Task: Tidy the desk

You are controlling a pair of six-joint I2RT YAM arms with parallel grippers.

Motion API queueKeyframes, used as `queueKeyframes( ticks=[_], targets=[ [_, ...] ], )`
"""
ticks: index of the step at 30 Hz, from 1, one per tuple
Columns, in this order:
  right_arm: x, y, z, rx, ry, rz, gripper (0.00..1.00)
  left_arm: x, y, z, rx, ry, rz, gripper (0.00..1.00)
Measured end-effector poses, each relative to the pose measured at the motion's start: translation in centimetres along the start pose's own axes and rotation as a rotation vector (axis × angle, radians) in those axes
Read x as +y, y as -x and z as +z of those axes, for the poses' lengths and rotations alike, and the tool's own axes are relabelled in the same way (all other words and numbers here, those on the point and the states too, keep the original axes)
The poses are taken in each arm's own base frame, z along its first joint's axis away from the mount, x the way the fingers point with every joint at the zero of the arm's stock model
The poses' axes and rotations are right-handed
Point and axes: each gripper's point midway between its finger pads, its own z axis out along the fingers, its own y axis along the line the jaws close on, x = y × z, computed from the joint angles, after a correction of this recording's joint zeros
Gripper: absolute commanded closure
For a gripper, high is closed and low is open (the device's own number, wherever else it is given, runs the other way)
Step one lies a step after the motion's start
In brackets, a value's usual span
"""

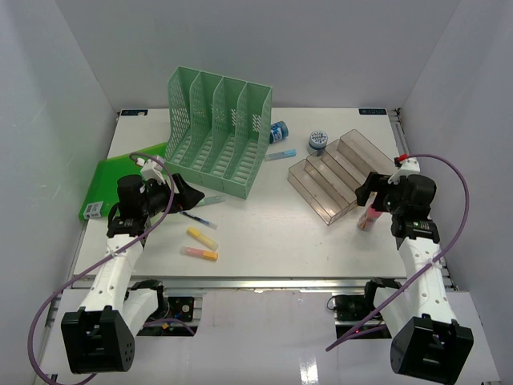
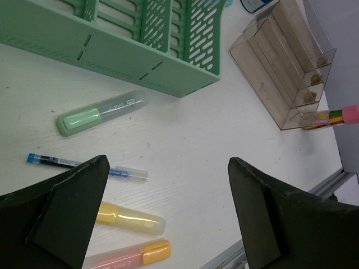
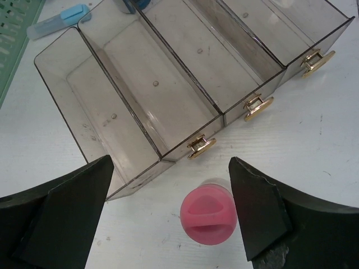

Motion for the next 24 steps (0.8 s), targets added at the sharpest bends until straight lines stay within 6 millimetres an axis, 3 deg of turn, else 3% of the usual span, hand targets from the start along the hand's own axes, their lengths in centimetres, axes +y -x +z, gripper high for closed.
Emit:
queueKeyframes(
  ticks=[4,8,11,18,24],
  targets=[
    [2.5,1.3,-0.5,-0.013,0.165,-0.147,0.10,0.0,0.0,0.0,0.000,0.000,0.000,0.02],
    [6.0,2.3,-2.5,-0.038,0.412,-0.430,0.10,0.0,0.0,0.0,0.000,0.000,-0.001,0.02],
    [7.5,2.3,-4.0,-0.056,0.527,-0.623,0.09,0.0,0.0,0.0,0.000,0.000,-0.002,0.02],
    [8.2,-0.2,-6.8,-0.044,0.630,-0.819,0.06,0.0,0.0,0.0,0.000,0.000,-0.002,0.02],
    [6.1,-2.0,-6.3,0.066,0.578,-0.789,0.04,-0.6,0.4,-0.5,-0.022,-0.017,0.014,0.02]
  ],
)
